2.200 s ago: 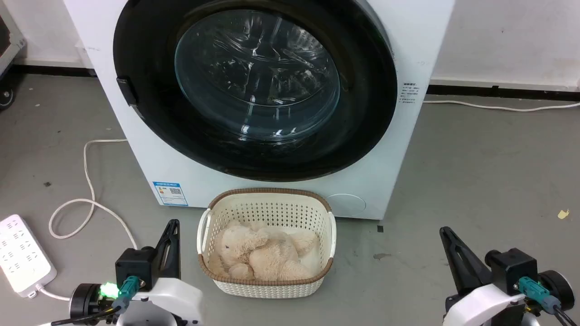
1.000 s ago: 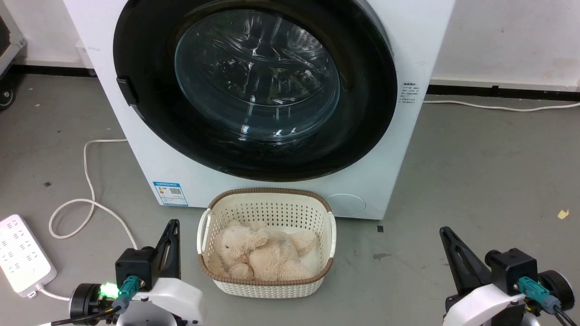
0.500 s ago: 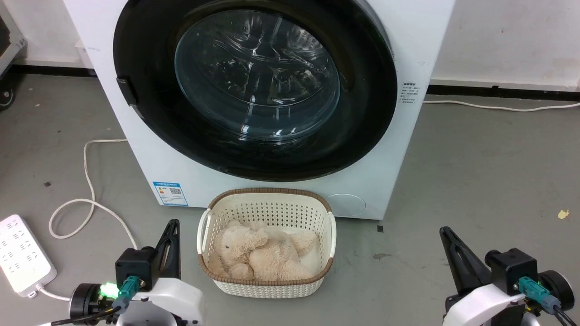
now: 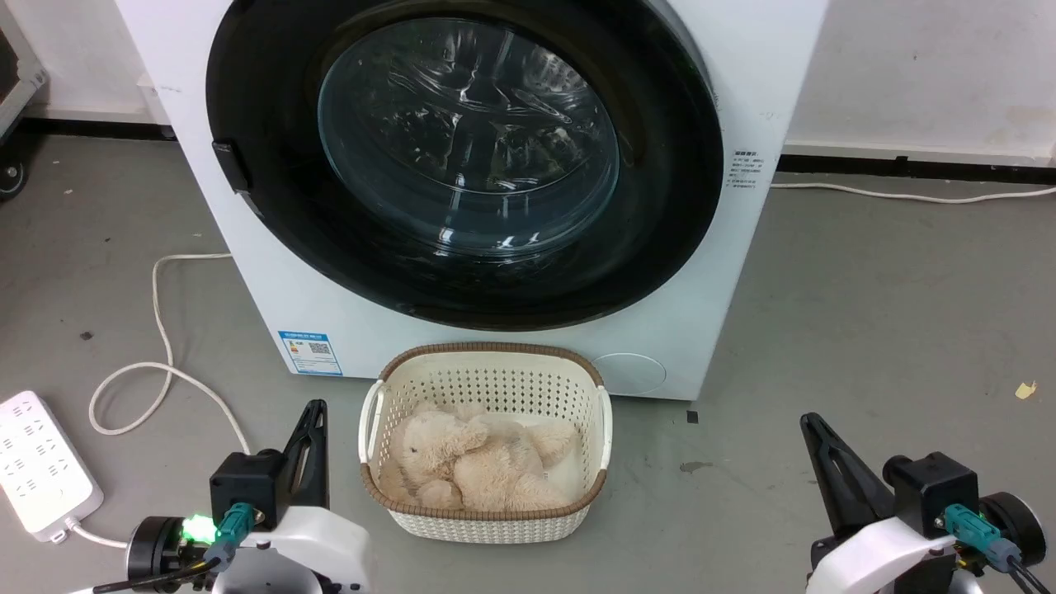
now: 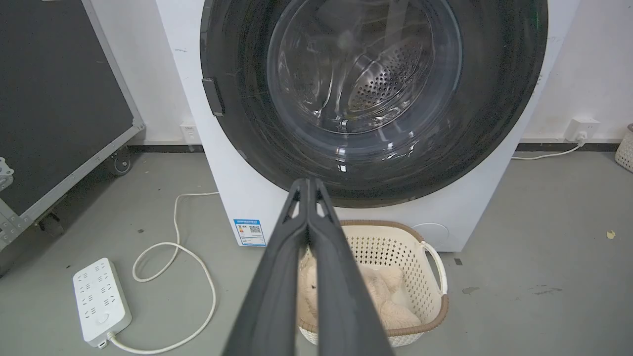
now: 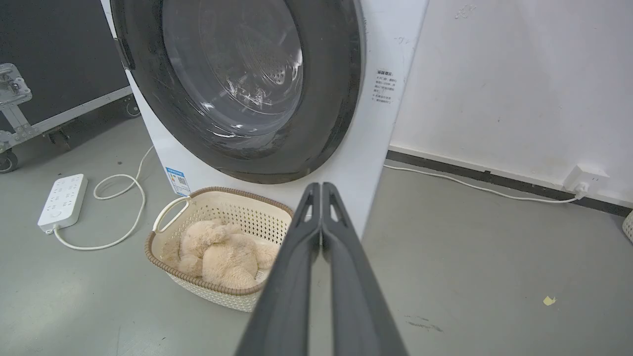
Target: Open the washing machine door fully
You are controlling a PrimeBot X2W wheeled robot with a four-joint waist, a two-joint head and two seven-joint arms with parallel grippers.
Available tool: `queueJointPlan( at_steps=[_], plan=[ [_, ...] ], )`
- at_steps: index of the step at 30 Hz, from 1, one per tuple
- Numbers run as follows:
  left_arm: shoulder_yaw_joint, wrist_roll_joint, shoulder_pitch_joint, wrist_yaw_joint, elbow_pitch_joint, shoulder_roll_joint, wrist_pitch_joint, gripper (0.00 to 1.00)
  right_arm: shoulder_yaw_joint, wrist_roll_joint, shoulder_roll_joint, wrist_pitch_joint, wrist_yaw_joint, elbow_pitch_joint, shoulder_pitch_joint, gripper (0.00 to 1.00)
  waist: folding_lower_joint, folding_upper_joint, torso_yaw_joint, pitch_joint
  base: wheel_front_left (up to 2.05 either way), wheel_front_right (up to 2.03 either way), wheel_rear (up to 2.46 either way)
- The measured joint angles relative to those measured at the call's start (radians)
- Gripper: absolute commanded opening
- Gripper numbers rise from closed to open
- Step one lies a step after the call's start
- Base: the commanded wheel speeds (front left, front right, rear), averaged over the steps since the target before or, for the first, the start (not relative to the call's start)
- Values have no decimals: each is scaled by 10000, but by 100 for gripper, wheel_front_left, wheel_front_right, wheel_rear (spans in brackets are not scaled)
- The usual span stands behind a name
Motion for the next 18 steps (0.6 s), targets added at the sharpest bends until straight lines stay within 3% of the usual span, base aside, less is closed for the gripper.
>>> queueJointPlan(
  at_steps=[18],
  plan=[
    [0,0,0,0,0,0,0,0,0,0,0,0,-2,0,0,0,0,0,0,0,0,0,0]
  ],
)
